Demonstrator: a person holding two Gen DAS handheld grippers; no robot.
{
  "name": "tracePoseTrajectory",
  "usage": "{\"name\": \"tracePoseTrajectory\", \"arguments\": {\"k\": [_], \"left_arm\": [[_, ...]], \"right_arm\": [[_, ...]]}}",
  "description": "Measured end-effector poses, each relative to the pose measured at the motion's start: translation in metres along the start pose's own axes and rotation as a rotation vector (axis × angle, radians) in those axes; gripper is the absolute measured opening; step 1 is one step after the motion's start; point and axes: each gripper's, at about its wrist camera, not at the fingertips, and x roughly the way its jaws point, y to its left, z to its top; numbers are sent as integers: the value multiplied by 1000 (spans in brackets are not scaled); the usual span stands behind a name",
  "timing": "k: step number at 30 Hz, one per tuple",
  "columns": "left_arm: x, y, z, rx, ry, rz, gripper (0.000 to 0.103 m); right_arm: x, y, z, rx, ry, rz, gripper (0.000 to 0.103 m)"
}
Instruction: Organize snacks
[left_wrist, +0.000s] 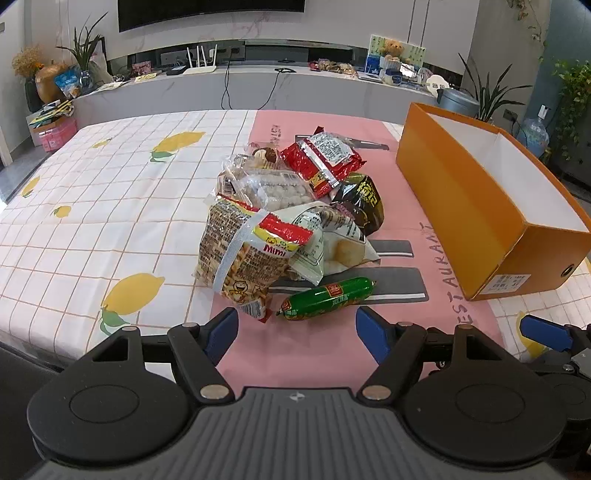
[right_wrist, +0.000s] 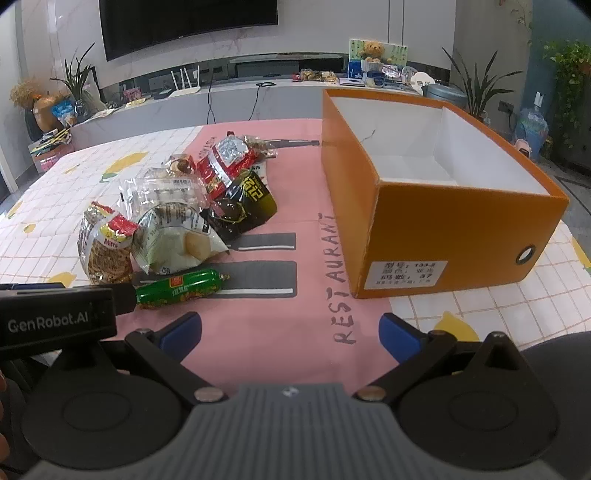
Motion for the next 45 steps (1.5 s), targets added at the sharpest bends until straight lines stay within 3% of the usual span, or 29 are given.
{"name": "tracePoseTrajectory", "arguments": {"k": [45], "left_arm": [[4,3,-1,-17,25,4,86]], "right_arm": [[4,2,-1,7,29,-3,99]]}}
